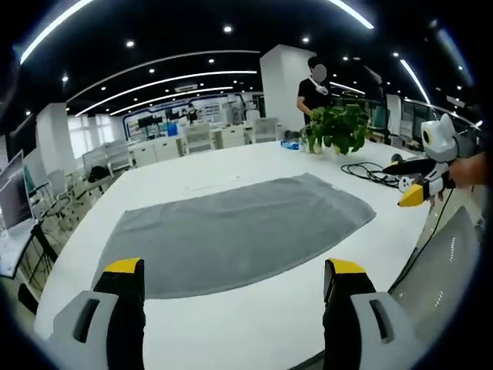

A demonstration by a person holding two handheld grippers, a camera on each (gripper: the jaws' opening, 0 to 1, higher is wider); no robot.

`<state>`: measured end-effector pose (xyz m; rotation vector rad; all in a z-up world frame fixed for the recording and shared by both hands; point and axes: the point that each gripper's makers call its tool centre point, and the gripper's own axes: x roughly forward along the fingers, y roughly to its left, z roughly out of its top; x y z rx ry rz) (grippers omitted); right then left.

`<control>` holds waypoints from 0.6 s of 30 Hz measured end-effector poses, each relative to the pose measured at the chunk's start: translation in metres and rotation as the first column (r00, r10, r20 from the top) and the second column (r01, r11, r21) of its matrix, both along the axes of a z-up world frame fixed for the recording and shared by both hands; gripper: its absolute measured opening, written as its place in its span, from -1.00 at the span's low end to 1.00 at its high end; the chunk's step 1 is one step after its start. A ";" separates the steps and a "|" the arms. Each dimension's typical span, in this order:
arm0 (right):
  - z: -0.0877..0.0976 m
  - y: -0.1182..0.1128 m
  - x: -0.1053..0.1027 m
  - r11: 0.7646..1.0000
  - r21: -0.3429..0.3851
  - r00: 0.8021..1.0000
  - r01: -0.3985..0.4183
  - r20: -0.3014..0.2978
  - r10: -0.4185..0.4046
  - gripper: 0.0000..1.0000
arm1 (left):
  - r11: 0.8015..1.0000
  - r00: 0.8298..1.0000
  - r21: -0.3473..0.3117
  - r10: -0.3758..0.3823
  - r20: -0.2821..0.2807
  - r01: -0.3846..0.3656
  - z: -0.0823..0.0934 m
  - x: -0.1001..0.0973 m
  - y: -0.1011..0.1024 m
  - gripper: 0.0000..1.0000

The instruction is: Fold the towel on the table until its edges align and the towel forms a compact rectangular stack.

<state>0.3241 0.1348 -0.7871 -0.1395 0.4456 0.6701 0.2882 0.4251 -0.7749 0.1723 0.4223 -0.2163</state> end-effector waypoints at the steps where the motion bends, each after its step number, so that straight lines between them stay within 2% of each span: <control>1: 0.000 0.002 0.000 1.000 0.000 1.000 -0.005 0.000 0.005 0.99 | 1.000 1.000 0.000 0.004 -0.003 -0.004 -0.001 -0.001 0.001 0.99; 9: -0.002 0.001 -0.004 1.000 0.011 1.000 -0.013 -0.009 0.013 0.99 | 1.000 1.000 -0.005 0.025 -0.007 -0.025 -0.006 -0.003 0.006 0.99; 18: -0.004 -0.009 -0.007 1.000 0.017 1.000 -0.004 -0.008 0.005 0.99 | 1.000 1.000 0.004 0.013 -0.005 -0.012 -0.010 0.001 0.003 0.99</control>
